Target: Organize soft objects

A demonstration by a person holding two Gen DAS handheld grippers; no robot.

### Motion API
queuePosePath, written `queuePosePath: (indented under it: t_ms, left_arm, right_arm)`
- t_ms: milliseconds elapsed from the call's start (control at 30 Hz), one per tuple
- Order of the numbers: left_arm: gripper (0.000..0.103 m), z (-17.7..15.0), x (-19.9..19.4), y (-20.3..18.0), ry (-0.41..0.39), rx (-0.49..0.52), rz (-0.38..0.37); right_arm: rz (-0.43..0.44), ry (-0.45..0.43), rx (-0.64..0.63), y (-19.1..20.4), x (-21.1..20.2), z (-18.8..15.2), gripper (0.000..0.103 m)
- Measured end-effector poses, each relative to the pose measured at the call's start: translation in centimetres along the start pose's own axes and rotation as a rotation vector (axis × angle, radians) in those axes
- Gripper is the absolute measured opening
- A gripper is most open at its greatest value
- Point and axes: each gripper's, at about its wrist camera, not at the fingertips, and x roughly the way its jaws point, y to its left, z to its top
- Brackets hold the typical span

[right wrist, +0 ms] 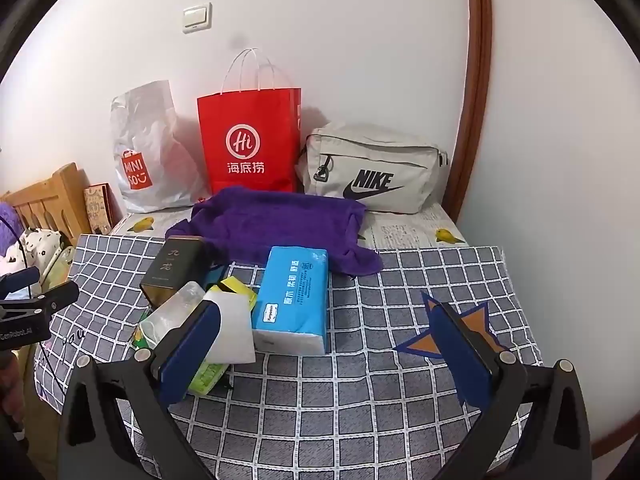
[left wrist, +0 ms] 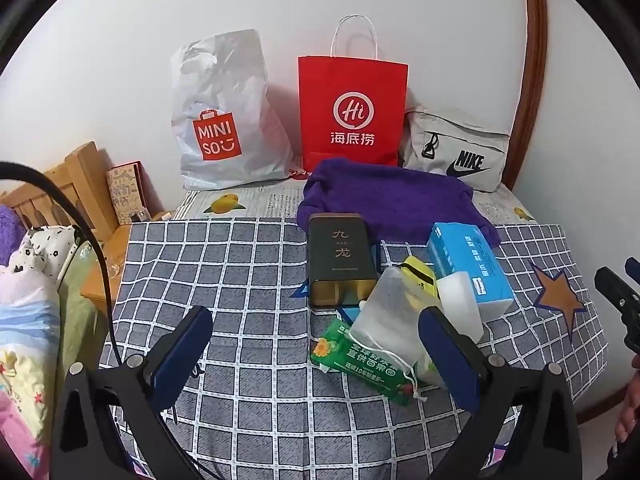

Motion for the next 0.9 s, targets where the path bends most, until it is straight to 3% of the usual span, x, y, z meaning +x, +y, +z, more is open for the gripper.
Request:
queuePosePath:
  t_ms: [900]
  left_arm:
    - [0.103,-0.19,-0.06,-0.10,0.004,0.008,0.005]
  right_arm:
    - [0.002,-0.006,-0.002,0.16,-0.44,0.11,0.103]
